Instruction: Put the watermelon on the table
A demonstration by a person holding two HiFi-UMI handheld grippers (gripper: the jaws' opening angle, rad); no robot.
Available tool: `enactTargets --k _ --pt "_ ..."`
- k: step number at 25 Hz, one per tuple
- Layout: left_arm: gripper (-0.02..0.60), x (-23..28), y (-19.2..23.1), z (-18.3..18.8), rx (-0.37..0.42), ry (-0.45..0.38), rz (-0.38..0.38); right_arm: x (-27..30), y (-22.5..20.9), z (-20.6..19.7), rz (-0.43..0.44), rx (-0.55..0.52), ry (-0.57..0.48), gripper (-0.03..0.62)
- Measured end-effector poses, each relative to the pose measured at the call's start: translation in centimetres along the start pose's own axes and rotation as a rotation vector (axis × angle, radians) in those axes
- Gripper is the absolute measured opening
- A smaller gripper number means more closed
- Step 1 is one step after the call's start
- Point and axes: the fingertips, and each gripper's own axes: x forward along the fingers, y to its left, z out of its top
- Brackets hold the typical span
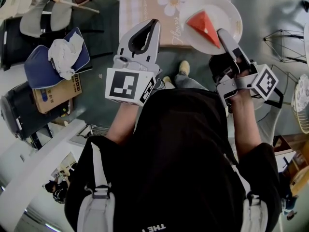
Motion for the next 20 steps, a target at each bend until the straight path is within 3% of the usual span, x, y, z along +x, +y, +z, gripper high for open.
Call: enactTargets --k 13,20 --pt "0.011 0.6 -0.5 0.0 0.013 0.003 0.043 0.3 -0.8 1.0 0.014 0.012 0.042 0.023" --pt "0.011 1.9 2.0 0.6 0.014 0.009 0.065 3.4 -1.2 1.7 0.015 0.019 0.06 0.023"
